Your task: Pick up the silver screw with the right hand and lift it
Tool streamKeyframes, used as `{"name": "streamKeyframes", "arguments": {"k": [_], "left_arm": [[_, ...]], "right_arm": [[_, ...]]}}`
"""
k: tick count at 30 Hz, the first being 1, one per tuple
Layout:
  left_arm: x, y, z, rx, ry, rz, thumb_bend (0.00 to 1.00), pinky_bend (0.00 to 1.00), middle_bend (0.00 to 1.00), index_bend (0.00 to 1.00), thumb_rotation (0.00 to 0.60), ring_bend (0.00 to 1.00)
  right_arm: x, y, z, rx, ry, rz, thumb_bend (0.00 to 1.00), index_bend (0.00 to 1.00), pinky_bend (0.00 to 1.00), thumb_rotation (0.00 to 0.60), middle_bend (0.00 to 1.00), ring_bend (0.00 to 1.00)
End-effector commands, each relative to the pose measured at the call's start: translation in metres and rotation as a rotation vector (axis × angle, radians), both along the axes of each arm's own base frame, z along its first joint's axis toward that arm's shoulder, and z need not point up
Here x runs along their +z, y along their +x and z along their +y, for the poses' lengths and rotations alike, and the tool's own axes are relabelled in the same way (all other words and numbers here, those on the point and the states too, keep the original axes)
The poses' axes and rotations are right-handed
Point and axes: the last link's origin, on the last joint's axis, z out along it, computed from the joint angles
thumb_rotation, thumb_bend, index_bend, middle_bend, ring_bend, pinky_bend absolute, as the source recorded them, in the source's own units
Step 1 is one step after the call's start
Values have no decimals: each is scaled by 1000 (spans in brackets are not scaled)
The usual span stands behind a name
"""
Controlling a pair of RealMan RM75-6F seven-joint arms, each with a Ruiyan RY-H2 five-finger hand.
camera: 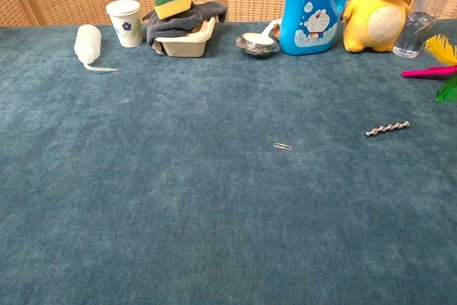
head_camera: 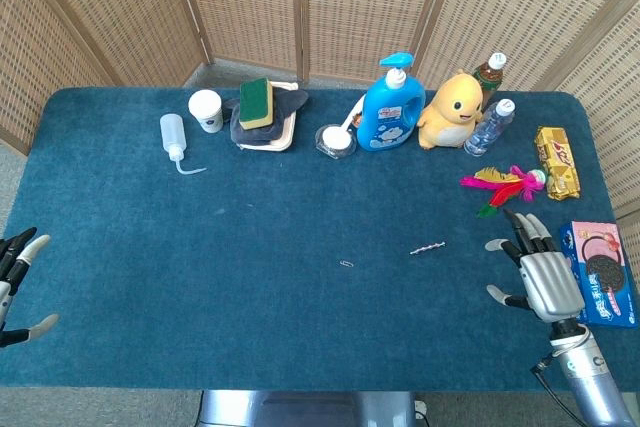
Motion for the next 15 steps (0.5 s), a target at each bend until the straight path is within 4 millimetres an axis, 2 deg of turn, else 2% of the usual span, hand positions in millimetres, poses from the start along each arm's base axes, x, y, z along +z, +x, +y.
{"name": "streamKeyframes", "arguments": {"k": [1, 7, 10, 15], "left_arm": [[0, 0, -1, 0, 2, -2, 270, 0, 0, 0, 600, 0], [1, 0, -1, 5, 1, -4, 270, 0, 0, 0, 600, 0], [1, 0, -1, 6, 5, -5, 270, 0, 0, 0, 600, 0], [2, -1, 0, 13, 12, -5, 270, 0, 0, 0, 600, 0]], "right_arm": [[2, 1, 1, 3, 0, -10, 188, 352, 0, 600, 0, 0], [-2, 3, 2, 12, 18, -8, 188, 346, 0, 600, 0, 0], [-13, 9, 1, 28, 63, -8, 189, 345, 0, 600, 0, 0], [-35, 24, -16, 56, 138, 13, 206, 360, 0, 600, 0, 0]]}}
